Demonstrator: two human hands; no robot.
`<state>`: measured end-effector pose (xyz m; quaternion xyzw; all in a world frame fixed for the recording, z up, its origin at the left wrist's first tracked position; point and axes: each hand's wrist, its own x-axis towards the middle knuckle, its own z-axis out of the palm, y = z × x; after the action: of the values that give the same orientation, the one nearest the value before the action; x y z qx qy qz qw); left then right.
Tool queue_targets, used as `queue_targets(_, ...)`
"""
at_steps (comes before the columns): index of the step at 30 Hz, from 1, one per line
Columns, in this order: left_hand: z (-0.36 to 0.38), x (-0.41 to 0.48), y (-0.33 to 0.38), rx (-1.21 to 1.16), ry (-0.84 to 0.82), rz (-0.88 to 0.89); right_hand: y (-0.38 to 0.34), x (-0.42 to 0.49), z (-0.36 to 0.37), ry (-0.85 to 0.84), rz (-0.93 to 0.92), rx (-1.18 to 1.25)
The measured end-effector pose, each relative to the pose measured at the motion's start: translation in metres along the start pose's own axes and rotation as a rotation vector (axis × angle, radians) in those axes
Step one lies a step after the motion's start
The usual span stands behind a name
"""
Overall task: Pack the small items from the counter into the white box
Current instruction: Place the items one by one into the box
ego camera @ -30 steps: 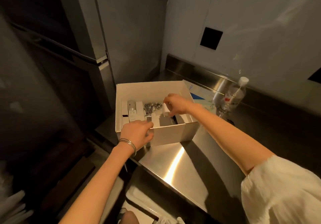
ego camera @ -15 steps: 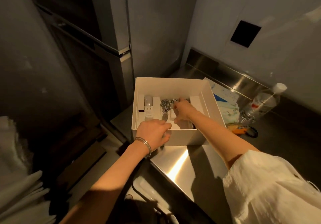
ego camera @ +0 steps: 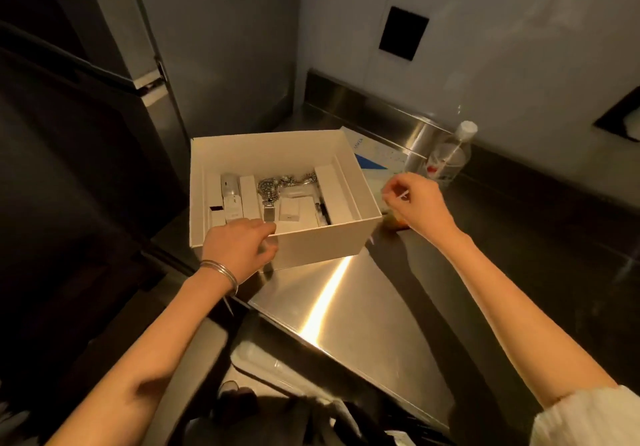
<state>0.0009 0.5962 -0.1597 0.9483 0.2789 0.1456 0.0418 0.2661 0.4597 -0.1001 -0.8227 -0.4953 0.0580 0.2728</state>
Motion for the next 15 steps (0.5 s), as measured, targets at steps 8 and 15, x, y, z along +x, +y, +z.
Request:
queue_targets(8,-0.004,0.003,0.006,0.037,-0.059,-0.050,0.159,-0.063,-0.020,-0.367,0.406,-0.400)
queue_targets(15,-0.009,0.002,0.011,0.063,-0.087,-0.081,0.201,-0.079,0.006,-0.385,0.502,-0.388)
